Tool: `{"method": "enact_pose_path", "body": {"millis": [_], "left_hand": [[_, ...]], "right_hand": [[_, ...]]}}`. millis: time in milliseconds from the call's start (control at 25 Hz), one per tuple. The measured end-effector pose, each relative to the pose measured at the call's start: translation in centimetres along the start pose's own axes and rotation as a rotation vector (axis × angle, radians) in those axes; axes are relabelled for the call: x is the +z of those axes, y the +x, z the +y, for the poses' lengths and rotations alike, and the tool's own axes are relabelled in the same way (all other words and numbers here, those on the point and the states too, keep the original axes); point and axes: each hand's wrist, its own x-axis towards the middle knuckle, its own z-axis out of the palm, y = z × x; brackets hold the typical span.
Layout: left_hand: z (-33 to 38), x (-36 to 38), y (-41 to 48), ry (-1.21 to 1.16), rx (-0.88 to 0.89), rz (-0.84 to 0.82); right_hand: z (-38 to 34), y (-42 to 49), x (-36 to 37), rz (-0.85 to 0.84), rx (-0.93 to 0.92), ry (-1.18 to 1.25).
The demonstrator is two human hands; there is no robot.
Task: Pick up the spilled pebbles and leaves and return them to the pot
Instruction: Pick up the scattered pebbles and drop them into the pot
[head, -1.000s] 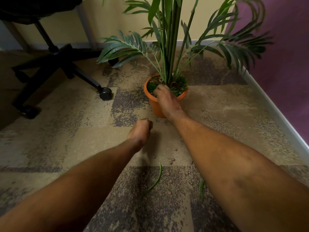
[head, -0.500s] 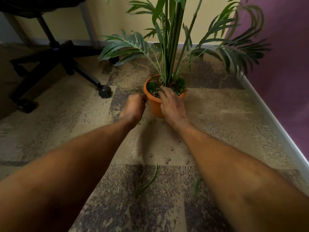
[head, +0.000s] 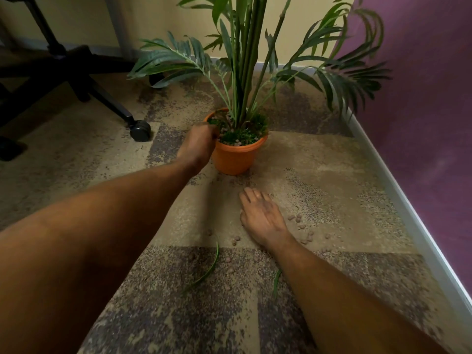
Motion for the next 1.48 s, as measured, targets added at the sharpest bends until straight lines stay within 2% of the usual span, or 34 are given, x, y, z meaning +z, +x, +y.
{"method": "enact_pose_path", "body": {"millis": [240,360,560,920,1160,1280,1480], "left_hand": [[1.1,0.0,1.3,-0.088,-0.046,0.044],[1.4,0.7,1.4,-0.067,-0.033,0.077],[0.8,1.8,1.0,0.077,0.033,0.035],[-1.1,4.6,-5.3,0.239,0.099,-0.171],[1.1,7.5,-9.6,0.217,-0.103,-0.337],[2.1,8.9,-10.4,0.208,-0.011,-0.416],[2.6,10.6,-10.1,0.206,0.134,-0.592]], "right_hand": [[-0.4,-0.3,0.8,-0.026,-0.016,0.026],[0.1,-0.7,1.3,-0.037,0.014,0.041],[0.6,-1.5,1.5,-0.086,0.073,0.060],[0.8,-2.2,1.0,-0.055,0.160,0.101],[3.5,-1.8,0.6,-0.045,0.346,0.109],[4.8,-2.0,0.5,-0.055,0.432,0.116],[6.1,-2.0,1.6,-0.087,0.439,0.156]]}}
